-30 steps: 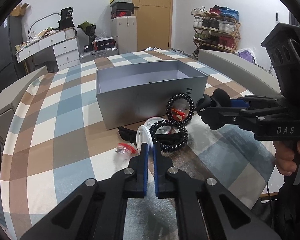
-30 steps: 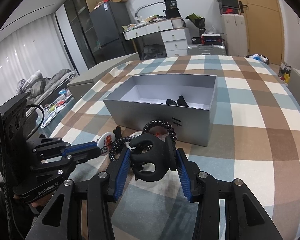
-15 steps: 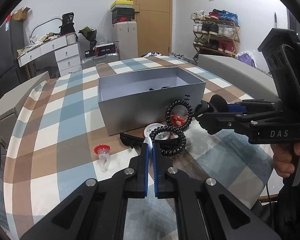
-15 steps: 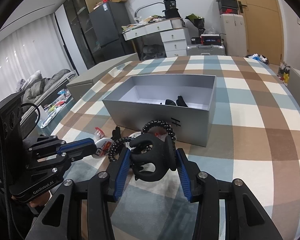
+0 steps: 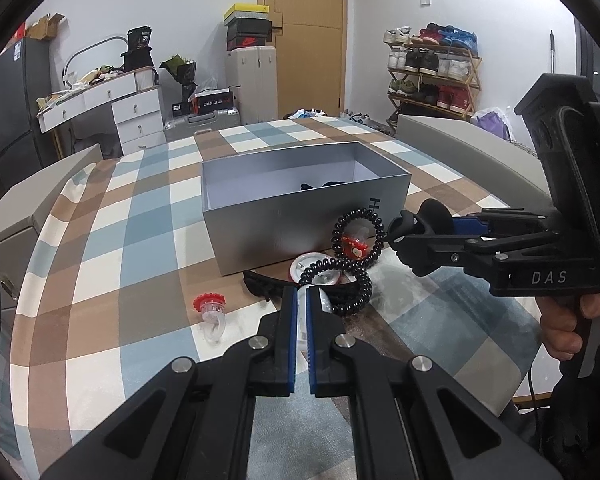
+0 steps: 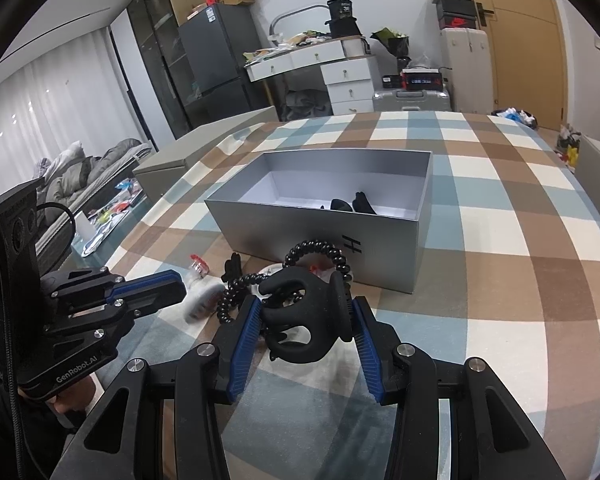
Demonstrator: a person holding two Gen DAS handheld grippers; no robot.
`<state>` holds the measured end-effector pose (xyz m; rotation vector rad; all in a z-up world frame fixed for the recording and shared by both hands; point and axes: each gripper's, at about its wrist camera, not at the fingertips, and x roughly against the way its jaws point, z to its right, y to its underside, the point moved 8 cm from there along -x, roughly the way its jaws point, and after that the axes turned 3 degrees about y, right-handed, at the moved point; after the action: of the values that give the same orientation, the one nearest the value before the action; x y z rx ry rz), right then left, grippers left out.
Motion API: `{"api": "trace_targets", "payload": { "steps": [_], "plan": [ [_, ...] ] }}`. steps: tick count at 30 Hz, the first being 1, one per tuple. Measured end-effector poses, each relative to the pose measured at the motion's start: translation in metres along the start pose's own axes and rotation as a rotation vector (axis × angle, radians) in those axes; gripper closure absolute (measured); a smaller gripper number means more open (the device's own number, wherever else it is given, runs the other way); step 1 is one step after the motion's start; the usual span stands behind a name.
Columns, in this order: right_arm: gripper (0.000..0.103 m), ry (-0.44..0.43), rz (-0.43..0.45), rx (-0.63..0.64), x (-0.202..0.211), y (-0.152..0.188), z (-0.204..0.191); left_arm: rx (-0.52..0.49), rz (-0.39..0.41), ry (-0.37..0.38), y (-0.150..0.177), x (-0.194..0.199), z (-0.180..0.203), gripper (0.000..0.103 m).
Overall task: Organize jewelry
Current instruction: 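Grasp the round white badge with the left gripper while the right gripper holds the claw clip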
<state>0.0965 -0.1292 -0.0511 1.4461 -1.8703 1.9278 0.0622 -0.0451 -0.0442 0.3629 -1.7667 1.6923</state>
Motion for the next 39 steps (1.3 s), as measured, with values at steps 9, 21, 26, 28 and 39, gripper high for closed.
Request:
{"api": "trace_targets", "payload": {
  "steps": [9, 21, 26, 28, 39],
  "plan": [
    [0.058, -0.001, 0.0, 0.002, 0.0, 0.0, -0.001, 0.041, -0.017, -0.001, 0.008, 0.006, -0.013, 0.087],
    [0.058, -0.008, 0.008, -0.002, 0.002, -0.001, 0.001, 0.008, -0.092, 0.018, 0.023, -0.01, -0.001, 0.045],
    [0.058, -0.009, 0.009, -0.002, 0.002, -0.001, 0.0, 0.028, -0.16, -0.012, 0.032, -0.023, -0.007, 0.046],
    [0.058, -0.01, 0.009, -0.002, 0.002, -0.001, 0.0, 0.006, -0.152, -0.019, 0.031, -0.022, -0.004, 0.06],
    [0.058, -0.011, 0.013, -0.01, 0.004, -0.001, 0.002, -0.013, -0.14, 0.023, 0.029, -0.016, 0.004, 0.1]
  ]
}}
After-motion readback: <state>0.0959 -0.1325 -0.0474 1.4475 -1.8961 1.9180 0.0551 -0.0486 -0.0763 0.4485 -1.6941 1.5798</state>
